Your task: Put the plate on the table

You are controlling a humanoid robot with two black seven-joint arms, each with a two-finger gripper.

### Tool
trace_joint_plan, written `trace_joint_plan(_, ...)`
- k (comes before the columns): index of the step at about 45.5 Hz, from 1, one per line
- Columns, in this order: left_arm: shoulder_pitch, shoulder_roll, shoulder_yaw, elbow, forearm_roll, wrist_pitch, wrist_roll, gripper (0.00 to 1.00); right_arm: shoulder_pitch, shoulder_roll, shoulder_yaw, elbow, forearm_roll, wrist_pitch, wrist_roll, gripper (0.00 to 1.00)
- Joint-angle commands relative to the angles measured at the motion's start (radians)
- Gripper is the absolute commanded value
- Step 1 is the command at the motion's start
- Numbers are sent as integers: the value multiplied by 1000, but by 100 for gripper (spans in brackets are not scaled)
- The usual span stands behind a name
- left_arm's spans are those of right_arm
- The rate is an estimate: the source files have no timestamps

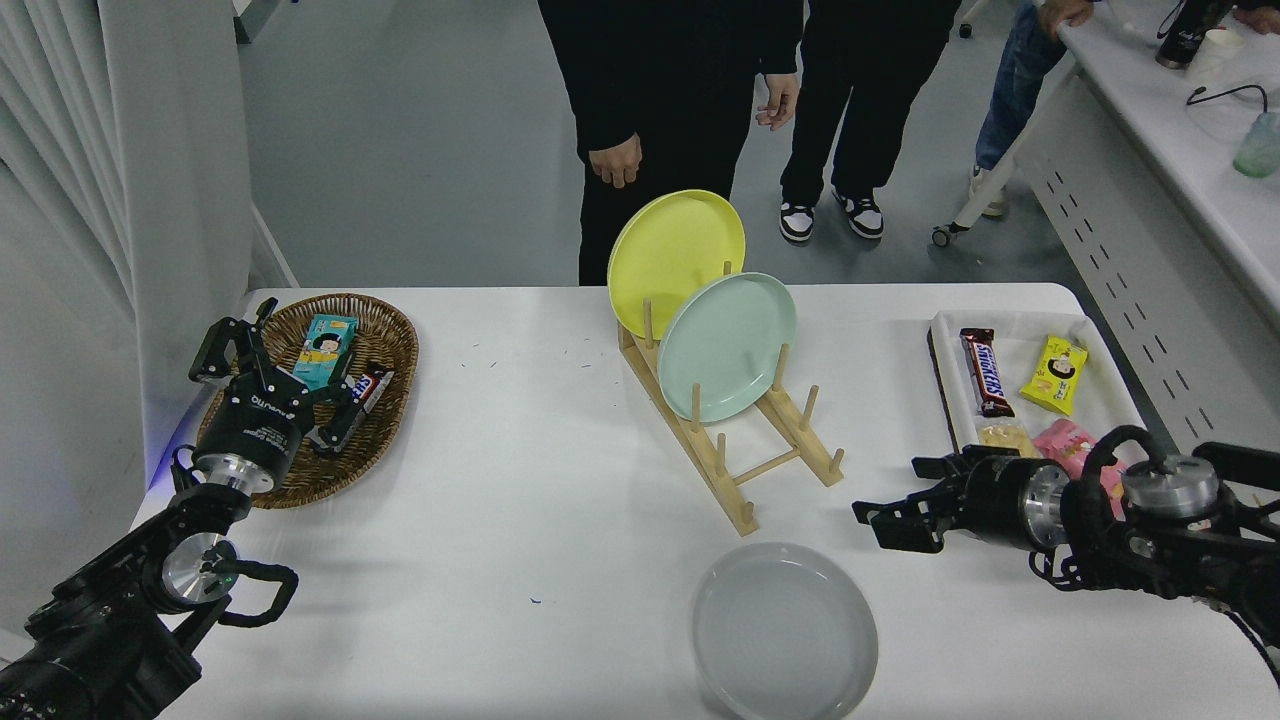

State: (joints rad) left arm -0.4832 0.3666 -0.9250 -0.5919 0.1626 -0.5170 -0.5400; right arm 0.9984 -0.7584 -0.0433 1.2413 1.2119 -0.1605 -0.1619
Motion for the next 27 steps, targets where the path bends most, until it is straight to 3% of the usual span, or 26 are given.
trace_joint_plan(1, 0, 0, 0, 0, 0, 0, 0, 98, 65, -7, 0, -63, -270, 70, -4, 100)
trace_joint_plan(12, 0, 0, 0, 0, 0, 0, 0, 98, 95, -6, 49, -138, -517, 199, -1, 100)
trace_joint_plan(27, 0, 0, 0, 0, 0, 0, 0, 98, 97, 14, 192, -253, -937, 277, 10, 100)
